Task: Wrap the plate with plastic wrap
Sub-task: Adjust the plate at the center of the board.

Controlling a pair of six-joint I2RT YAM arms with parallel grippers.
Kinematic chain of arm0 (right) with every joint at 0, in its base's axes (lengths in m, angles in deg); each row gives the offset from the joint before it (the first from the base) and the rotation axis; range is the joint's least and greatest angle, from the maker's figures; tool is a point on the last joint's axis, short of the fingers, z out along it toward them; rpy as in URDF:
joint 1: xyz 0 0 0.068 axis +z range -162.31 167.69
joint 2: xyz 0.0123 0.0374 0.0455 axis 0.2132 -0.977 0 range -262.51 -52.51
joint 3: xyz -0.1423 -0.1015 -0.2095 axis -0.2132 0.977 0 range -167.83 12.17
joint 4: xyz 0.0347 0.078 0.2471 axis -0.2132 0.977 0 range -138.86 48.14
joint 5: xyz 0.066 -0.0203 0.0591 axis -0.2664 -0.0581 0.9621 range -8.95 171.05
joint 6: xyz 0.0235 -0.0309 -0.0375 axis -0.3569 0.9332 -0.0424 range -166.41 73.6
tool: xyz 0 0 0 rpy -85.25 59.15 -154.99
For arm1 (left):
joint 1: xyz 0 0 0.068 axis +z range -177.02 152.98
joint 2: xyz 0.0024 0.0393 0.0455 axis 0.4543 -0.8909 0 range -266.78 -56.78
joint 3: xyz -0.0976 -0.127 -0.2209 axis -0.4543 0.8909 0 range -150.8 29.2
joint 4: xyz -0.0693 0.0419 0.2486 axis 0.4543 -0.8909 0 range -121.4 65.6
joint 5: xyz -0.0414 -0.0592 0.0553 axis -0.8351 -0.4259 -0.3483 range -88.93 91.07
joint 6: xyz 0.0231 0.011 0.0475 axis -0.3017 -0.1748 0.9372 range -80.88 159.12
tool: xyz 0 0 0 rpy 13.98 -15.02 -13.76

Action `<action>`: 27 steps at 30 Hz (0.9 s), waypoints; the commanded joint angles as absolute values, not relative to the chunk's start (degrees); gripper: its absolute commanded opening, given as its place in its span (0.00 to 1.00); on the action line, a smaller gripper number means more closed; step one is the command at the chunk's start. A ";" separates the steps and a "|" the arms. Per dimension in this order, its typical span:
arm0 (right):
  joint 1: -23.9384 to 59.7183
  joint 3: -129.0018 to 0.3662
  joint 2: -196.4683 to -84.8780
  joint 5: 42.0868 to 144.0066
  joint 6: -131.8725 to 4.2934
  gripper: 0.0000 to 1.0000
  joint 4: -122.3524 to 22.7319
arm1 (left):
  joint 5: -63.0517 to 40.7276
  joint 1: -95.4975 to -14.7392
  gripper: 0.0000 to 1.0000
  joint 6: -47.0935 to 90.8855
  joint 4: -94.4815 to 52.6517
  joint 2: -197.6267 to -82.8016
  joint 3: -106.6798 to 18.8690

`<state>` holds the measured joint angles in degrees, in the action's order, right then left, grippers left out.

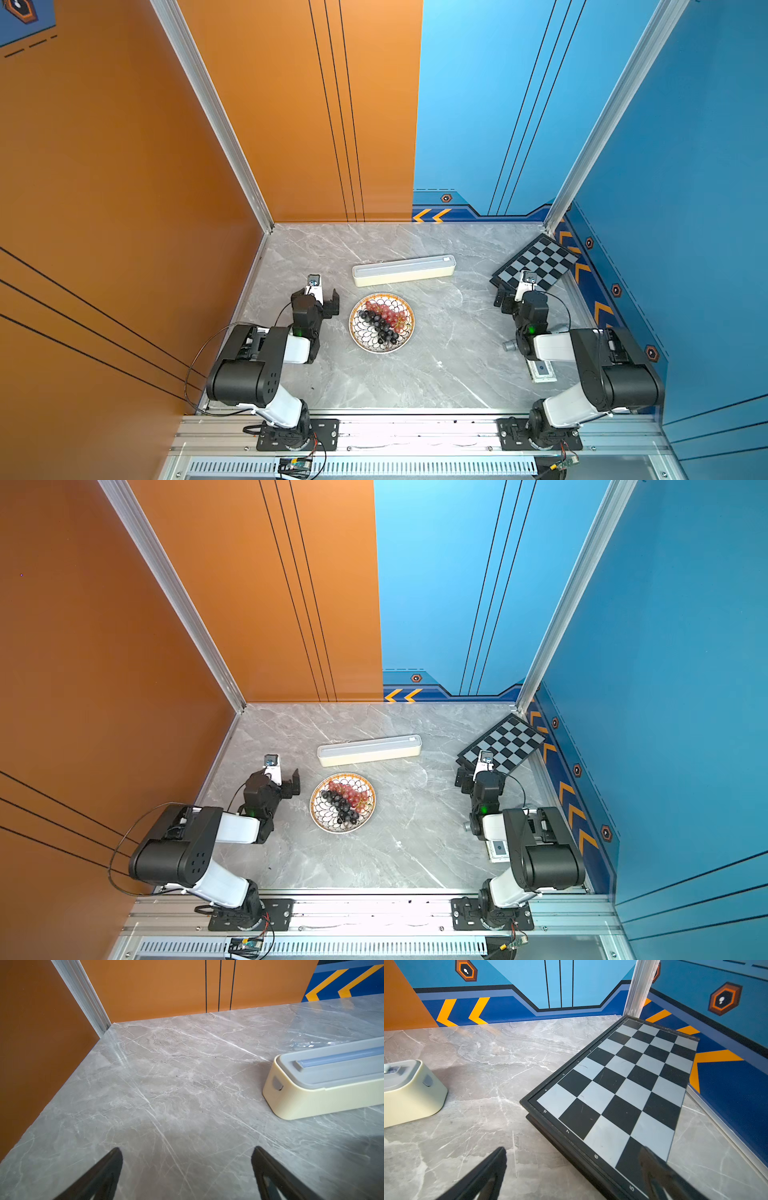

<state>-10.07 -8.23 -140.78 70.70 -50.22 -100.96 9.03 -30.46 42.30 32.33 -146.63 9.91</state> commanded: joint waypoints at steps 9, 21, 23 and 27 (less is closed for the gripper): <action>-10.94 -8.89 -140.93 72.02 -50.79 1.00 -101.22 | 10.47 -30.78 0.99 41.88 31.50 -146.46 8.81; -12.14 -8.44 -140.88 74.19 -51.59 1.00 -102.06 | 15.21 -29.93 0.99 38.86 30.60 -146.36 8.47; -12.14 -8.31 -140.84 74.00 -51.59 1.00 -102.25 | 13.91 -30.16 0.99 39.35 30.77 -145.58 8.98; -12.31 -4.41 -138.90 70.11 -52.89 1.00 -107.78 | 17.07 -33.97 0.99 43.33 30.73 -140.45 11.05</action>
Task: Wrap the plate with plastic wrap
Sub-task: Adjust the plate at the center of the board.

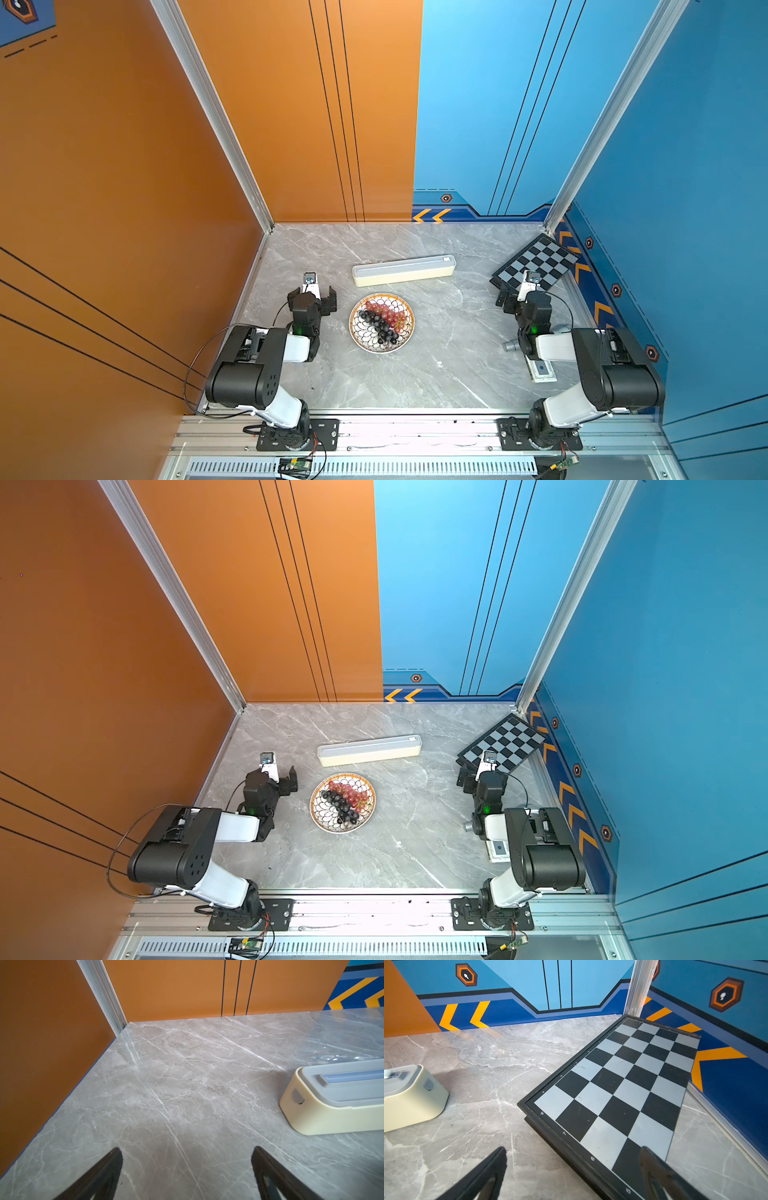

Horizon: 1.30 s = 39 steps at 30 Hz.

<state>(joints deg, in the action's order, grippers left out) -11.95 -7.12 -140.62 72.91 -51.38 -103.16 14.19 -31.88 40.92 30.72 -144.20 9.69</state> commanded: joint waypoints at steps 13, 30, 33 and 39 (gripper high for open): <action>-9.84 -13.12 -109.86 70.74 -62.10 1.00 -60.82 | 27.01 -45.52 0.99 41.59 3.98 -121.08 1.84; 14.89 -36.93 -129.83 90.07 -78.80 1.00 -37.41 | -11.40 -31.42 0.99 4.85 -41.00 -124.60 -9.85; 19.34 -41.99 -137.25 92.24 -79.89 1.00 -38.45 | -17.03 -30.72 0.95 3.63 -38.11 -128.31 -9.09; 23.40 -43.81 -148.78 98.83 -91.24 1.00 -54.62 | -24.07 -30.82 0.91 0.47 -31.22 -135.43 -8.39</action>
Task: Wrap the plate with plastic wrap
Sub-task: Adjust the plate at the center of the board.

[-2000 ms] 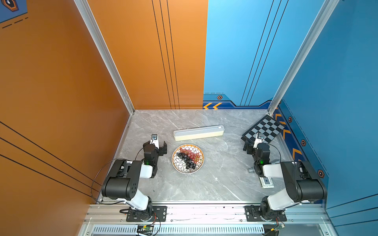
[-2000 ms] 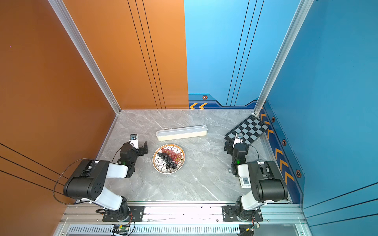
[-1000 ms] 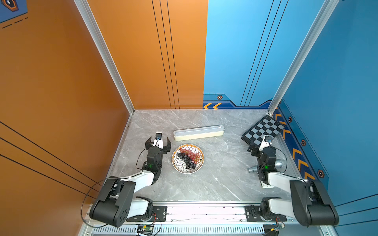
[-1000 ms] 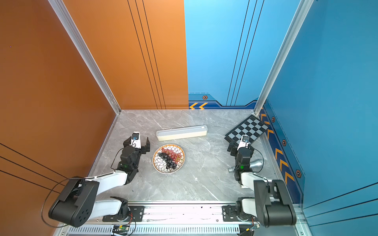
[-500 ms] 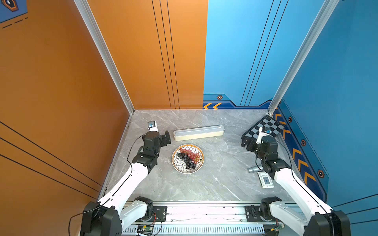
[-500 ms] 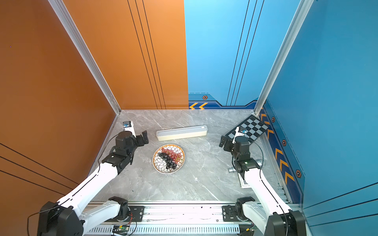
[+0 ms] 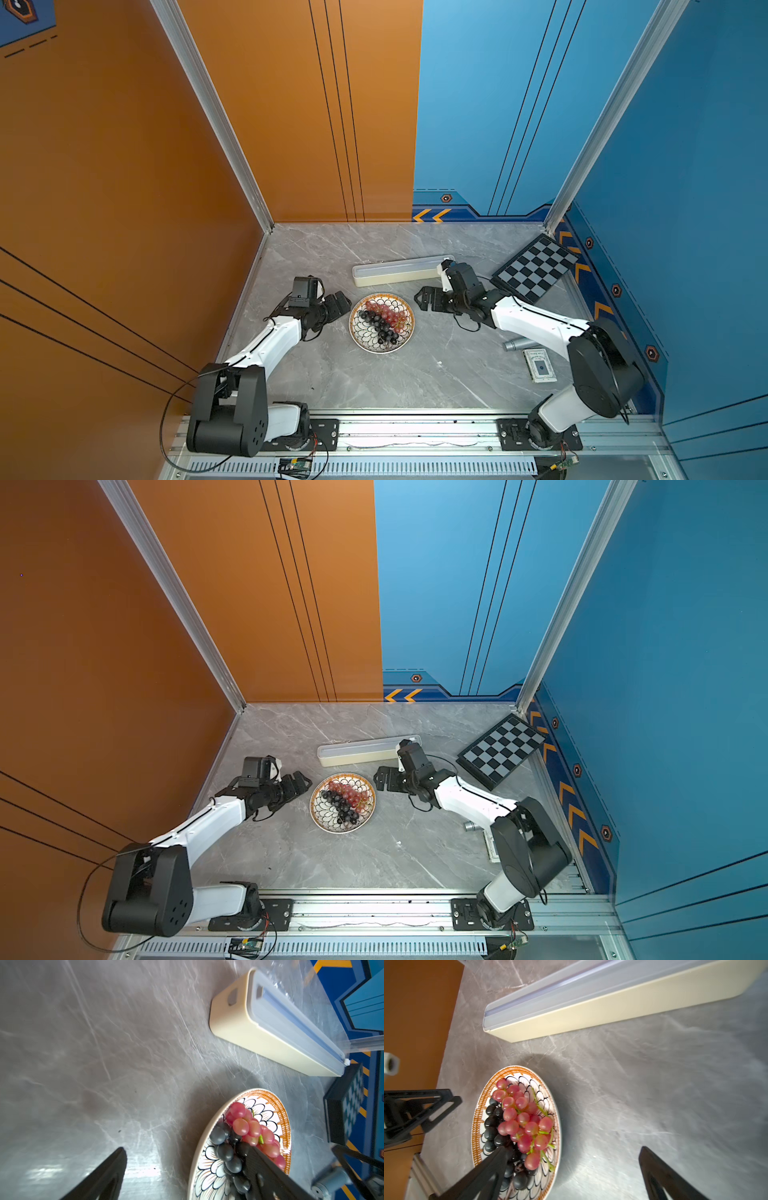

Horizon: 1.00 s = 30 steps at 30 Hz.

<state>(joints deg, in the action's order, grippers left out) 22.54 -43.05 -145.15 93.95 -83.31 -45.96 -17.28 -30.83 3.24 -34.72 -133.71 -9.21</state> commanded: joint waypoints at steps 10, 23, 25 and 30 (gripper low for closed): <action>25.74 -43.34 -157.18 102.56 -99.87 1.00 -65.12 | -27.16 -33.33 0.94 -2.66 -29.85 -136.04 -6.94; 25.31 -42.68 -156.79 104.43 -101.27 1.00 -64.46 | -27.07 -42.18 0.96 -7.70 -26.02 -140.01 -9.89; 24.80 -42.16 -156.16 104.38 -101.17 1.00 -64.09 | -26.93 -44.00 0.96 -8.36 -25.38 -141.48 -11.48; 23.06 -39.88 -153.94 104.54 -100.86 1.00 -63.76 | -25.45 -48.20 0.96 -9.30 -24.04 -145.85 -15.50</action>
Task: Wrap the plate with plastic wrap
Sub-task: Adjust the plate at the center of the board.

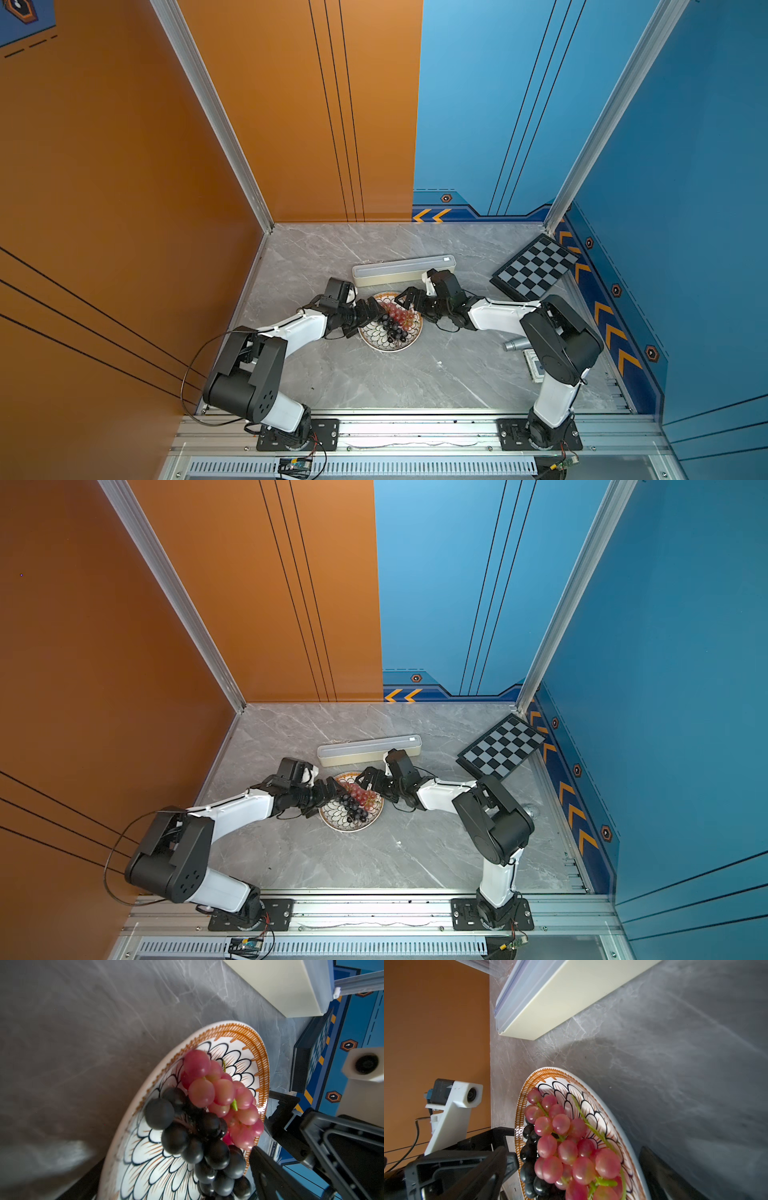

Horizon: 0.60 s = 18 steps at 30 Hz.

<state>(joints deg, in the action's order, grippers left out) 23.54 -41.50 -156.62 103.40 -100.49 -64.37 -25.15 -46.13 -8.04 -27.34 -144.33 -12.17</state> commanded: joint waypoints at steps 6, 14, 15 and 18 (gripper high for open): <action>19.86 -36.77 -150.12 103.73 -98.90 1.00 -61.15 | -24.76 -51.94 0.97 -9.95 -22.29 -151.82 -20.42; 16.40 -33.56 -146.05 103.17 -96.59 1.00 -57.52 | -24.72 -54.09 0.99 -9.14 -22.36 -158.26 -26.96; 16.06 -33.43 -145.85 103.13 -96.54 1.00 -57.39 | -24.60 -54.09 1.00 -9.21 -22.36 -158.51 -27.26; 15.83 -33.31 -145.43 103.46 -96.25 1.00 -56.49 | -23.80 -53.92 0.99 -8.96 -22.38 -158.31 -27.03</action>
<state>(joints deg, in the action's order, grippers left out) 16.05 -33.76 -147.31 103.33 -97.85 -57.57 -24.47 -53.61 -9.37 -23.71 -158.17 -25.80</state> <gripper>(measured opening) 0.999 0.993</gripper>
